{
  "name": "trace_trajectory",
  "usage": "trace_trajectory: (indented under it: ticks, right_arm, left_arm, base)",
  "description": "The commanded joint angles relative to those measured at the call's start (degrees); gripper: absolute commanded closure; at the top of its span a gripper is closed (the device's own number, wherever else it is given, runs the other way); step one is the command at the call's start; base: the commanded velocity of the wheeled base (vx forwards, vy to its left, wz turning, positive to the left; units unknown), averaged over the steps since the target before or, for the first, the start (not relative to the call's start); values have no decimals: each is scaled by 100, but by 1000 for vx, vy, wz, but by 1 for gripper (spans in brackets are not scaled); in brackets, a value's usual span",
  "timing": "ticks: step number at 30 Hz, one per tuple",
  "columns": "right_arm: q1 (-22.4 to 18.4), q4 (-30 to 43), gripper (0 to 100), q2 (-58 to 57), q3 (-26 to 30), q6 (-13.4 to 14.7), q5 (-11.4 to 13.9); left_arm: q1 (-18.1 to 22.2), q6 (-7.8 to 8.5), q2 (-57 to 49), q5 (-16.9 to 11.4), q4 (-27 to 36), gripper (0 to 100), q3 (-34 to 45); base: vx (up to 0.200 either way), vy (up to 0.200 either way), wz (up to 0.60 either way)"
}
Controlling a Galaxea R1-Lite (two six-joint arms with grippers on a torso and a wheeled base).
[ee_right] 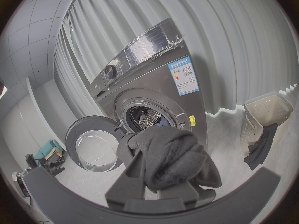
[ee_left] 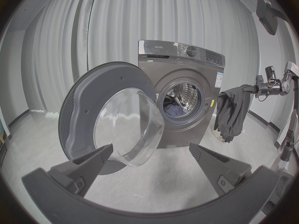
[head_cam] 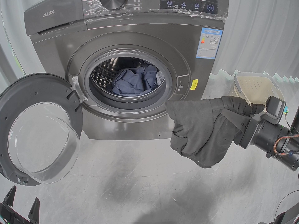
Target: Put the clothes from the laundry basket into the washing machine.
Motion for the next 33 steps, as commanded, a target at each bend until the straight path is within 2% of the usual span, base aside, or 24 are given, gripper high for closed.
trace_trajectory:
  ticks: [1,18,23,28,33]
  right_arm:
    - [2,-7,100,21,8,0,1]
    - [10,-7,100,65,17,8,1]
    - [89,-7,100,205,-45,8,1]
    - [353,-227,100,838,-405,70,-17]
    - [511,-763,100,1348,-484,79,-26]
  left_arm:
    - [1,-10,-104,2,2,0,84]
    - [1,-1,-104,2,2,0,84]
    - [27,157,-104,64,2,0,92]
    - [27,245,-104,11,-6,0,101]
    - [27,245,-95,2,-6,0,92]
  base:
    - [0,0,0]
    - [0,0,0]
    - [0,0,0]
    - [0,0,0]
    - [0,0,0]
